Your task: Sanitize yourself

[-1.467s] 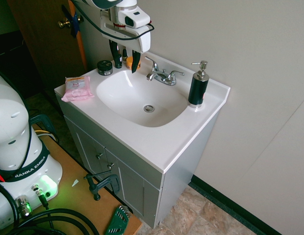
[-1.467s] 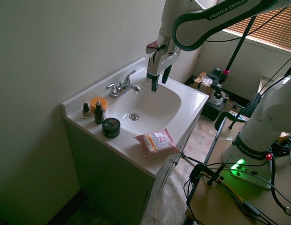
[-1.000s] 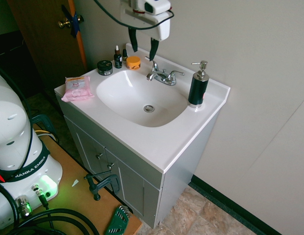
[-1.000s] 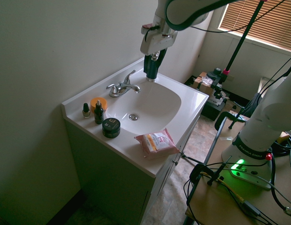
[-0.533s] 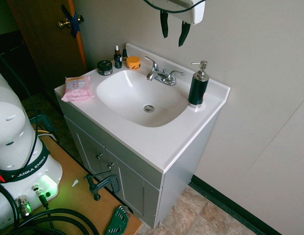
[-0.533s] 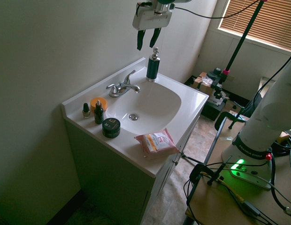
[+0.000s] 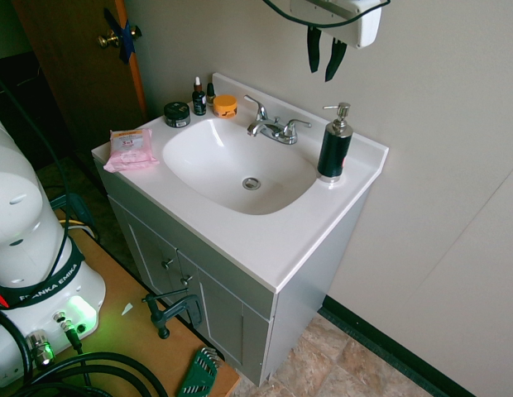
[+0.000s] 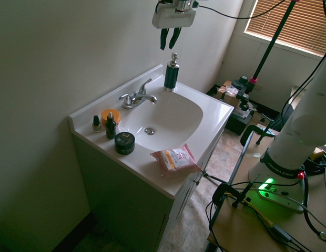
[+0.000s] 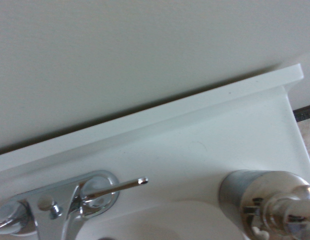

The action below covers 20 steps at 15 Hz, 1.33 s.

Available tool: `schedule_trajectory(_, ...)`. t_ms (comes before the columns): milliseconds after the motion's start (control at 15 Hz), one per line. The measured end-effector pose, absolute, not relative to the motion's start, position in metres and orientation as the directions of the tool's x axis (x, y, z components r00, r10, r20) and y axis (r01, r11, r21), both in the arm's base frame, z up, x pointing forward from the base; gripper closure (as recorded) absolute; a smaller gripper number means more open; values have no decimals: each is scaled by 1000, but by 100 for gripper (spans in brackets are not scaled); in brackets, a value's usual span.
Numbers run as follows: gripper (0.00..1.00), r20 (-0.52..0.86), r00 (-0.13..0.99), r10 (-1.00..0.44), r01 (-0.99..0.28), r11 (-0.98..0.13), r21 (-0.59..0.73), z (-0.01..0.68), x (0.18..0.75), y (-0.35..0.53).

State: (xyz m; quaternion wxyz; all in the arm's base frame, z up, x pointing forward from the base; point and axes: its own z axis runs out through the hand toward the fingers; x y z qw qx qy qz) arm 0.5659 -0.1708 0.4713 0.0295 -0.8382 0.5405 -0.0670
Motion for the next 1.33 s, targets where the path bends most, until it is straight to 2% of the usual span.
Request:
schedule_trajectory(400,100,68,359,-931,-926,-365,-101,457,556,-209)
schedule_trajectory(1333,100,54,336,-940,-937,-339,-82,439,557,-224)
